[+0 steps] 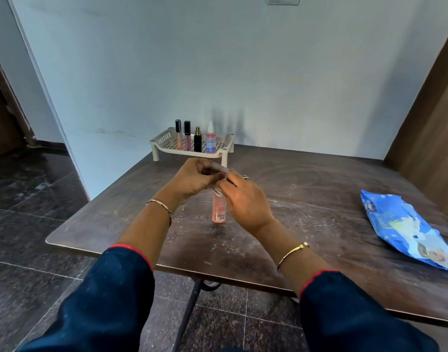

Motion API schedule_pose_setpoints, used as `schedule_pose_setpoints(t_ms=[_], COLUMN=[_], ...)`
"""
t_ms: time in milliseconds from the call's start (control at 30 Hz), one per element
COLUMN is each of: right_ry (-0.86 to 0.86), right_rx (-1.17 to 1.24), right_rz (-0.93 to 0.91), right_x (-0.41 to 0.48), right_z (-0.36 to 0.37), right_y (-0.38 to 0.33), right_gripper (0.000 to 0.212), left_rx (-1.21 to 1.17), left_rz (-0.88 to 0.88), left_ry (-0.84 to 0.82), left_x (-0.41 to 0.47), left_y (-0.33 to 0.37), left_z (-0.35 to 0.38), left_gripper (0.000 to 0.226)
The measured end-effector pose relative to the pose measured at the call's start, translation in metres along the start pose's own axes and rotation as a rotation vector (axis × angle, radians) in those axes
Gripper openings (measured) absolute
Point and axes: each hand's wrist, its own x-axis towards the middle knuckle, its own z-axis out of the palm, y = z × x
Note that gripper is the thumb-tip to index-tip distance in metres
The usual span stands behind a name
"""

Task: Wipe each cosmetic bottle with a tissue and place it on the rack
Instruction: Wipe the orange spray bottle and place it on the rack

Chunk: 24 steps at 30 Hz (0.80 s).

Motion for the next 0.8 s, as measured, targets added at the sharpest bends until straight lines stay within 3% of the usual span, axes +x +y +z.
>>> schedule_pose_setpoints(t_ms=[67,167,333,467,633,800], right_ry=[-0.004,-0.144,-0.335,-0.236,-0.022,-0.252], right_rx=[0.021,0.022,-0.037,-0.012,0.047,0.044], right_rz=[-0.012,-0.100,-0.217,-0.174,-0.037,-0.156], right_x=[-0.014,-0.036,-0.032,-0.008,0.000,-0.031], right_z=[0.010,0.020,0.013,0.004,-0.004,0.017], right_y=[-0.001,-0.003,-0.005,0.000,-0.001,-0.004], right_gripper=[0.018,0.032,0.029,0.015,0.016,0.023], left_rx=[-0.018,-0.075,-0.103,-0.100,-0.134,-0.161], left_rz=[-0.009,-0.049,-0.098,-0.084,-0.039,-0.024], left_ry=[0.000,-0.002,0.008,0.077,0.049,0.028], left_x=[-0.001,-0.002,0.000,0.001,-0.003,-0.006], left_y=[-0.003,-0.005,-0.005,-0.008,-0.009,-0.008], left_z=[-0.004,-0.009,-0.007,-0.003,-0.001,0.001], left_gripper=[0.020,0.020,0.020,0.015,0.018,0.021])
